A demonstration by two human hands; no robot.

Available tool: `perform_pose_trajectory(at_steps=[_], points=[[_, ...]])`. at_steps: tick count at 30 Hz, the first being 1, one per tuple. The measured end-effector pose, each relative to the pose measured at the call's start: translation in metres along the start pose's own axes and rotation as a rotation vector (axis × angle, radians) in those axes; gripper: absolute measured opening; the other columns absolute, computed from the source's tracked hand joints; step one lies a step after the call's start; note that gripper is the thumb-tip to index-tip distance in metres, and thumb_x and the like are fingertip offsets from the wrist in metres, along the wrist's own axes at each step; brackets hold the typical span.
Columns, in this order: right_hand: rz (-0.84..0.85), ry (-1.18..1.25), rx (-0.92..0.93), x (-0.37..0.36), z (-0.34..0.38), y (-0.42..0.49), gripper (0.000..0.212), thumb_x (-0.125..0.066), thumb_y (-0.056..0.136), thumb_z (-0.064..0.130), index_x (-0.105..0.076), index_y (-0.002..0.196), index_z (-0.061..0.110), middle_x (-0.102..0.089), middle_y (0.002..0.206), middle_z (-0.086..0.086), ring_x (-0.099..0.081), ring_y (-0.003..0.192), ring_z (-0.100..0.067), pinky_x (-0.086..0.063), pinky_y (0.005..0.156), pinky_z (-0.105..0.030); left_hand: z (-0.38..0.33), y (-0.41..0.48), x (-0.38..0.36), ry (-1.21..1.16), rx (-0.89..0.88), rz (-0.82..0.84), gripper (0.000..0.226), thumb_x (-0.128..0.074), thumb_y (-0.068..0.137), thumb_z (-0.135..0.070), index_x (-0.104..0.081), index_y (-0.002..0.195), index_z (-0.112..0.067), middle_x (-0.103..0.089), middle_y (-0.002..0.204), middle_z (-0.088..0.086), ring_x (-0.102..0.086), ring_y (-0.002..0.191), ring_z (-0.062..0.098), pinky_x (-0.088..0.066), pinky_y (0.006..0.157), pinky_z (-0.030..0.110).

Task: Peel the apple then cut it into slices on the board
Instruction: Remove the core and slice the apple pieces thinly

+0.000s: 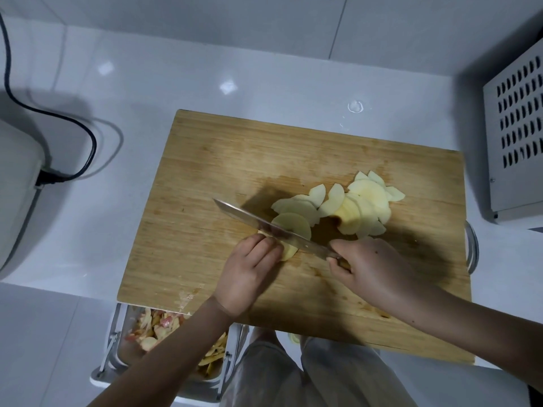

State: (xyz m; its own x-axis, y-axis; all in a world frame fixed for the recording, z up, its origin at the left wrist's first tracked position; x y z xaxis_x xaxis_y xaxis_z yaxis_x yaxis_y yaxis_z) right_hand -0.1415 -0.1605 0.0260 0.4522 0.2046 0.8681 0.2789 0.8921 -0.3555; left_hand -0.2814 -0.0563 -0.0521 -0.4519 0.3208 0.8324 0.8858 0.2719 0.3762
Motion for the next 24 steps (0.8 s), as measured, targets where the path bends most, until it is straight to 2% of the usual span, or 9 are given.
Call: perform_pose_trajectory(at_steps=[4, 6, 10, 13, 17, 21, 22, 24], points=[[0.009, -0.044, 0.008, -0.001, 0.007, 0.004, 0.017, -0.044, 0.095, 0.024, -0.046, 0.078, 0.024, -0.036, 0.053, 0.013, -0.035, 0.043, -0.001, -0.019, 0.042, -0.016, 0.002, -0.001, -0.001, 0.001, -0.003, 0.006, 0.038, -0.072, 0.080, -0.013, -0.054, 0.113, -0.010, -0.052, 0.118, 0.005, -0.052, 0.106, 0.026, -0.046, 0.087, 0.038], [0.032, -0.041, 0.012, -0.007, 0.009, 0.012, 0.018, -0.042, 0.096, 0.024, -0.042, 0.078, 0.024, -0.037, 0.056, 0.013, -0.037, 0.046, -0.002, -0.020, 0.043, -0.017, 0.002, -0.002, -0.001, -0.008, -0.009, -0.003, 0.041, -0.074, 0.078, -0.012, -0.055, 0.115, -0.010, -0.050, 0.119, 0.004, -0.052, 0.107, 0.025, -0.047, 0.089, 0.039], [0.067, -0.034, -0.014, -0.027, 0.006, 0.030, 0.020, -0.042, 0.096, 0.026, -0.058, 0.090, 0.016, -0.057, 0.068, 0.005, -0.056, 0.059, -0.012, -0.033, 0.047, -0.018, 0.000, 0.001, 0.001, -0.009, -0.022, -0.004, 0.047, -0.077, 0.075, -0.010, -0.053, 0.116, -0.009, -0.049, 0.117, 0.004, -0.051, 0.107, 0.024, -0.045, 0.092, 0.034], [0.057, 0.051, -0.052, -0.029, 0.003, 0.033, 0.019, -0.046, 0.095, 0.026, -0.061, 0.093, 0.016, -0.053, 0.064, 0.009, -0.050, 0.053, -0.005, -0.029, 0.044, -0.014, -0.001, 0.000, 0.001, 0.010, -0.018, 0.009, 0.047, -0.076, 0.076, -0.011, -0.052, 0.116, -0.010, -0.049, 0.116, 0.005, -0.050, 0.107, 0.024, -0.043, 0.093, 0.033], [0.032, 0.197, -0.111, -0.013, -0.001, 0.026, 0.015, -0.051, 0.093, 0.025, -0.058, 0.081, 0.022, -0.052, 0.061, 0.011, -0.052, 0.053, -0.004, -0.031, 0.044, -0.013, 0.000, -0.002, -0.001, 0.010, 0.005, 0.024, 0.045, -0.079, 0.073, -0.008, -0.056, 0.111, -0.009, -0.063, 0.108, 0.012, -0.052, 0.105, 0.026, -0.049, 0.087, 0.038], [0.032, 0.152, -0.103, 0.004, 0.003, 0.008, 0.036, -0.052, 0.093, 0.026, -0.036, 0.063, 0.035, -0.043, 0.054, 0.015, -0.043, 0.044, -0.001, -0.037, 0.046, -0.011, 0.001, -0.002, -0.001, -0.001, 0.005, 0.024, 0.042, -0.075, 0.076, -0.009, -0.053, 0.111, -0.011, -0.051, 0.114, 0.006, -0.050, 0.105, 0.025, -0.044, 0.090, 0.037], [0.033, 0.135, -0.100, 0.006, 0.005, 0.004, 0.033, -0.051, 0.093, 0.026, -0.038, 0.064, 0.033, -0.042, 0.053, 0.015, -0.042, 0.044, -0.001, -0.036, 0.045, -0.012, 0.000, -0.002, 0.000, -0.003, 0.009, 0.019, 0.042, -0.076, 0.075, -0.009, -0.053, 0.110, -0.011, -0.052, 0.114, 0.006, -0.050, 0.105, 0.026, -0.044, 0.090, 0.037], [0.032, 0.088, -0.089, 0.007, 0.005, 0.000, 0.015, -0.049, 0.094, 0.028, -0.053, 0.079, 0.029, -0.043, 0.055, 0.016, -0.043, 0.046, -0.001, -0.030, 0.042, -0.014, 0.001, -0.002, -0.001, -0.006, 0.020, 0.012, 0.043, -0.079, 0.073, -0.008, -0.055, 0.108, -0.010, -0.059, 0.111, 0.008, -0.052, 0.104, 0.026, -0.045, 0.089, 0.037]])
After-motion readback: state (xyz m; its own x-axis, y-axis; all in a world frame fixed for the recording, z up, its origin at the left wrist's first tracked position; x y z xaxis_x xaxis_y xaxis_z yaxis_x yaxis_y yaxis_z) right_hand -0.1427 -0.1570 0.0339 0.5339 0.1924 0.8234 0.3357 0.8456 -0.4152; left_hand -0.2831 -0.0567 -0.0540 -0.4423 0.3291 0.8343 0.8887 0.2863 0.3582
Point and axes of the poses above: each hand's wrist, its own y-axis towards the middle knuckle, its own x-axis out of the back of the hand, z = x × y, the point moved 5 cm from there along y, towards the middle knuckle
